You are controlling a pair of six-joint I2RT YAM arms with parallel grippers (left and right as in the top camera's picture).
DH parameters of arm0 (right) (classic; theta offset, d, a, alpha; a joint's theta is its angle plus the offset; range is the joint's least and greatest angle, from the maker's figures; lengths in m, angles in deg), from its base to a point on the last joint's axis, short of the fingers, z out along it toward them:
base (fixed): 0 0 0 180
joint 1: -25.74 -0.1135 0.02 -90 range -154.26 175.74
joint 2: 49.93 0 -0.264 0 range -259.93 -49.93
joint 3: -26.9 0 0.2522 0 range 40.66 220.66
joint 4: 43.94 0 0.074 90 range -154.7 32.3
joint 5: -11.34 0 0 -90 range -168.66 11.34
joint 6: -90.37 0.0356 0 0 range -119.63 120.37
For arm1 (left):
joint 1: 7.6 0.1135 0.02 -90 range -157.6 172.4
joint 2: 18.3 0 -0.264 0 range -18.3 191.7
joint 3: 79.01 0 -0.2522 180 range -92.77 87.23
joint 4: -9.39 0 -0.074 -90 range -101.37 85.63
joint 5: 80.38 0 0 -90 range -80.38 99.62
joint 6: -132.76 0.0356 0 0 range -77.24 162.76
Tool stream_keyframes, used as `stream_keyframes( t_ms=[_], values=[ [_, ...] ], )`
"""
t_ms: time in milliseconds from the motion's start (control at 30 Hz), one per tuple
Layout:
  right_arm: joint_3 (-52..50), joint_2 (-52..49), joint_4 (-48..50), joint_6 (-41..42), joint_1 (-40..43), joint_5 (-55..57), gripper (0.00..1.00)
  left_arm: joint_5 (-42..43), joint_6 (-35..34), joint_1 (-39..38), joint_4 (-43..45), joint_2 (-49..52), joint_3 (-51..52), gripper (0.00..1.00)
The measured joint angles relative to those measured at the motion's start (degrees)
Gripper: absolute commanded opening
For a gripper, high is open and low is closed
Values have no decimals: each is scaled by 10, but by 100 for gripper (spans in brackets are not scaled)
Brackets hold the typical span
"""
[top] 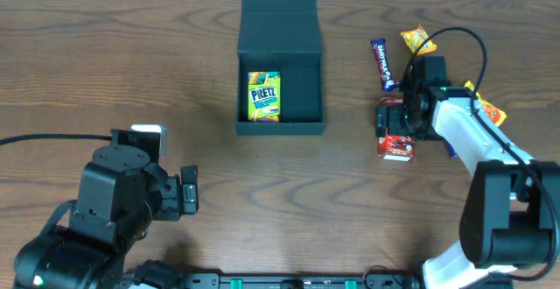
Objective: Pack container
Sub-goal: 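Move the right gripper to the red Hello Panda box and grasp it, then lift the Hello Panda box and place it beside the Pretz in the box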
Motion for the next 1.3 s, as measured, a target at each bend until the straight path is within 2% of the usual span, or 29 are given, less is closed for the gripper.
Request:
stream_keyframes(
  t_ms=[300, 333, 400, 533, 900, 1133, 1300],
  values=[
    [0, -36, 13, -19, 0, 0, 96, 0, 0, 0, 0, 0, 0, 95],
    [-1, -40, 14, -21, 0, 0, 95, 0, 0, 0, 0, 0, 0, 95],
    [-1, -40, 17, -25, 0, 0, 85, 0, 0, 0, 0, 0, 0, 95],
    [-1, -40, 20, -27, 0, 0, 78, 0, 0, 0, 0, 0, 0, 95],
    [9, -40, -6, -15, 0, 0, 68, 0, 0, 0, 0, 0, 0, 95],
    [109, -40, -64, 3, -12, -19, 65, 0, 0, 0, 0, 0, 0, 95],
    [205, -40, -89, 14, -70, -26, 65, 0, 0, 0, 0, 0, 0, 95]
  ],
)
